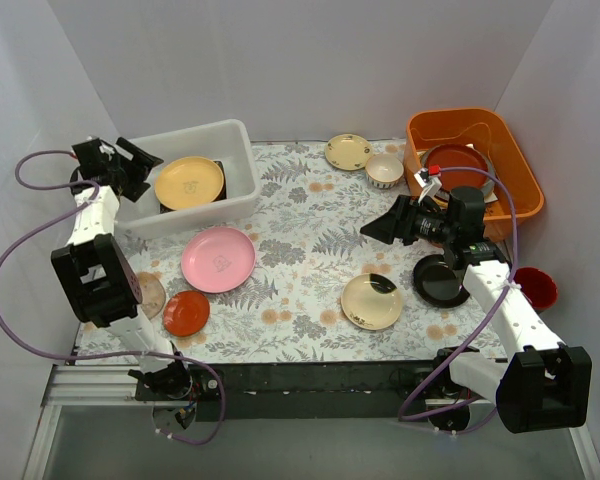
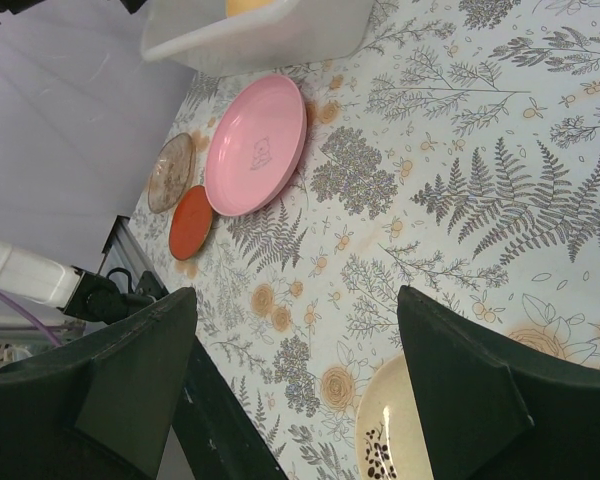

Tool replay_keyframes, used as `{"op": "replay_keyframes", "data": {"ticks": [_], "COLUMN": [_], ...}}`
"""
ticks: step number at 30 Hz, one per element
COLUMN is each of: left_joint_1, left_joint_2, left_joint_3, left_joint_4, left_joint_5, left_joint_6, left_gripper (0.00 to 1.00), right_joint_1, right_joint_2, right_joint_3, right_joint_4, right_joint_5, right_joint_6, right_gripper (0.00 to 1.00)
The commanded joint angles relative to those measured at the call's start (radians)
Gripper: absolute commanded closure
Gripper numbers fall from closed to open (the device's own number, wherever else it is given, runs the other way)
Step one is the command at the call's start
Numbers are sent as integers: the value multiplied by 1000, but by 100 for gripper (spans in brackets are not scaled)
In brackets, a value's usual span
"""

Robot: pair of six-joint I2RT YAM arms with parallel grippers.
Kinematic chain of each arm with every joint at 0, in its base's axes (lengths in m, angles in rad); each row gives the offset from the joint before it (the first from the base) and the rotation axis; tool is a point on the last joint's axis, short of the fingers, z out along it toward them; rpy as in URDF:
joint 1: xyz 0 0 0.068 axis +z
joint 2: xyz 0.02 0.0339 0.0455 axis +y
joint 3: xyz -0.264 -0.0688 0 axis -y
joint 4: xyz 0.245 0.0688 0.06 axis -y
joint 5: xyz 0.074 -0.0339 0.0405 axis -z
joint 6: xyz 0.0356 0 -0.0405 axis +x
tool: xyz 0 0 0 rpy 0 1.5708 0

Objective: Place the plates into the plastic bin on the countertop
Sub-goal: Place the plate in the plastic bin, then pick up the plate at the center of the board.

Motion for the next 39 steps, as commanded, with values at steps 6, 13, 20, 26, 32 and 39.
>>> {"op": "replay_keyframes", "data": {"ticks": [6, 13, 20, 26, 32, 39], "left_joint_1": [6, 4, 4, 6, 4, 3], "left_joint_2": [-178, -290, -370, -414, -465, -536], "left_joint_3": [82, 35, -34, -62, -79, -127], "left_joint_4": [-1, 13, 57, 62, 63, 73], "left_joint_5": [109, 175, 281, 345, 408, 416], "left_joint_6": [-15, -8, -17, -14, -15, -40], "left_gripper": [20, 10, 9, 8, 8, 8], "right_joint_1": [19, 164, 393, 529, 631, 660], "right_joint_2": [17, 127, 265, 410, 586, 718], "right_joint_3": [20, 89, 161, 235, 316, 318], "right_joint_4": [33, 25, 85, 162, 243, 344], "right_joint_5": [0, 68, 177, 251, 259, 271], "right_joint_6": [-21, -36, 12, 74, 128, 208], "right_gripper": [11, 11, 11, 12, 12, 14]}}
